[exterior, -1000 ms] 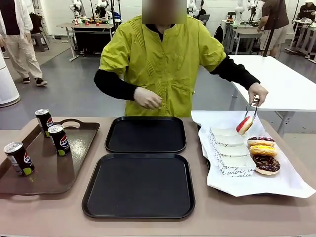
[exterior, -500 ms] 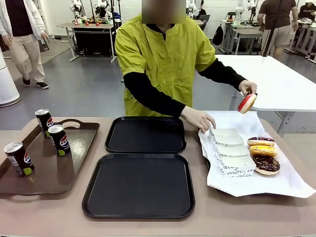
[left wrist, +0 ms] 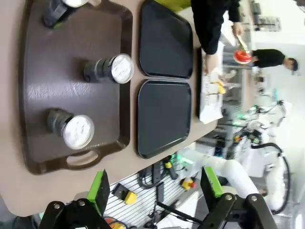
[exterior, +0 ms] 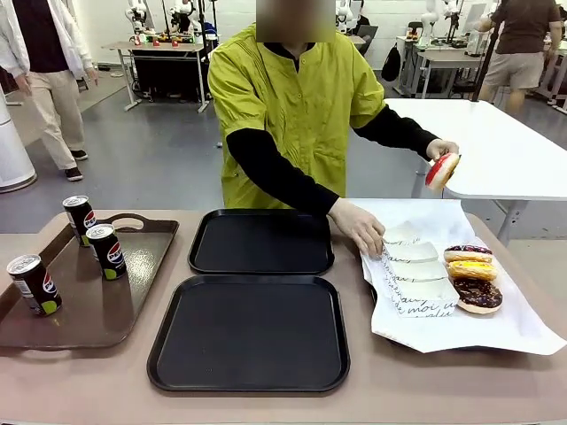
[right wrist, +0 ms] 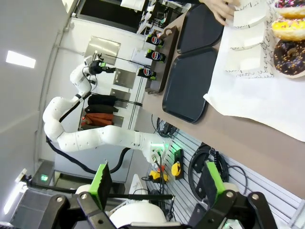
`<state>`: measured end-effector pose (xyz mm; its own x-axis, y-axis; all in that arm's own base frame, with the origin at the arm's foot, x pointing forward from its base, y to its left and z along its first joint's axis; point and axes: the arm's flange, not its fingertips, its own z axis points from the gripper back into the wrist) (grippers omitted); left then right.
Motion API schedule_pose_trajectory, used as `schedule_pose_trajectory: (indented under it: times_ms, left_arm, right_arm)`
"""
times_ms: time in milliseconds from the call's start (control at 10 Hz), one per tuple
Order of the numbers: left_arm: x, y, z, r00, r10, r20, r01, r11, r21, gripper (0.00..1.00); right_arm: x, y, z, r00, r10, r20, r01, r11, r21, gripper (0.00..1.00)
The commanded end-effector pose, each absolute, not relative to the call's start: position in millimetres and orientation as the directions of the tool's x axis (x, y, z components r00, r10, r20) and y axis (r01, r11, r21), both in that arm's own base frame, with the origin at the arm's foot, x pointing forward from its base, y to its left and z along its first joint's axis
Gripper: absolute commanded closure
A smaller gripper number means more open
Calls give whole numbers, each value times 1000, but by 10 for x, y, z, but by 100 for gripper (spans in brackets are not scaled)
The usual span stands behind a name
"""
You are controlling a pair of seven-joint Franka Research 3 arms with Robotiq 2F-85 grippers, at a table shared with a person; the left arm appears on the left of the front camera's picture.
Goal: Set up donuts and drinks on trays.
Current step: Pick up one Pepsi coke and place it on the Flat Tray.
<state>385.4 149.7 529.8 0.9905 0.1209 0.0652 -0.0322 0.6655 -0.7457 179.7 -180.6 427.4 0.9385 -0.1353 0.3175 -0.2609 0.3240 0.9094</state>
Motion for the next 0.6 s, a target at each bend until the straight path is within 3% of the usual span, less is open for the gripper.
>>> schedule_pose_trajectory:
  times_ms: [0, 300, 500]
  left_arm:
    - [4219, 1059, 5489, 999, 32, -21, -38, 810, -585, 0]
    - [4518, 18, 5380, 999, -30, -37, 19, 960, -281, 0]
    - [4653, -367, 5181, 999, -18, -48, 10, 987, -161, 0]
  right_arm:
    - [1787, -1811, 4280, 935, -137, 326, -271, 317, 909, 0]
    - [1787, -1811, 4280, 935, -137, 326, -271, 317, 909, 0]
    - [1787, -1811, 4280, 935, -137, 326, -271, 317, 909, 0]
